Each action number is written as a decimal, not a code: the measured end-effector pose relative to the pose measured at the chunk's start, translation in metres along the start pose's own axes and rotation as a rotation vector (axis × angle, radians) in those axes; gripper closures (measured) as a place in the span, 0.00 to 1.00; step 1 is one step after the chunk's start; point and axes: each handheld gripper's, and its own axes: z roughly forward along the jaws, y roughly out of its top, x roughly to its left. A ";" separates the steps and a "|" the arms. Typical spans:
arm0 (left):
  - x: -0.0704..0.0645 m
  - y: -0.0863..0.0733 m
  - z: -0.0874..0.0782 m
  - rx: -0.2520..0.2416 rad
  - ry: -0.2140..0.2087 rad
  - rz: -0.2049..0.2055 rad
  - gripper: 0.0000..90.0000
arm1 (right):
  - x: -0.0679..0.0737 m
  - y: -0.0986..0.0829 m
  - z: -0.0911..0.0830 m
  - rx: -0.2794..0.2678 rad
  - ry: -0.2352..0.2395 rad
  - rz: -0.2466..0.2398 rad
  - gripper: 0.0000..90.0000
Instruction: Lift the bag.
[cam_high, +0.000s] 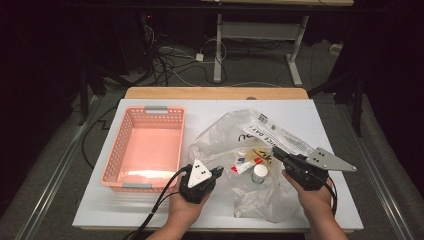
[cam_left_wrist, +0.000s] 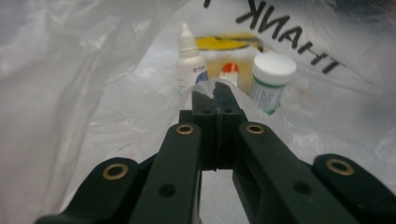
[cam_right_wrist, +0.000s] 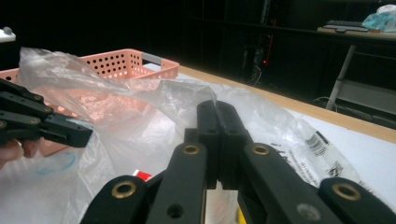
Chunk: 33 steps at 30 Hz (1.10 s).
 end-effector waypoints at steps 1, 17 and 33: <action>0.001 0.001 0.000 -0.003 0.004 0.004 0.98 | 0.001 0.000 0.001 0.000 0.000 0.003 1.00; 0.011 0.069 -0.014 -0.172 0.077 0.084 0.98 | -0.002 0.020 0.024 -0.047 -0.031 0.003 1.00; 0.016 0.150 -0.006 -0.250 0.117 0.173 0.98 | -0.020 0.082 0.038 -0.167 -0.099 -0.005 1.00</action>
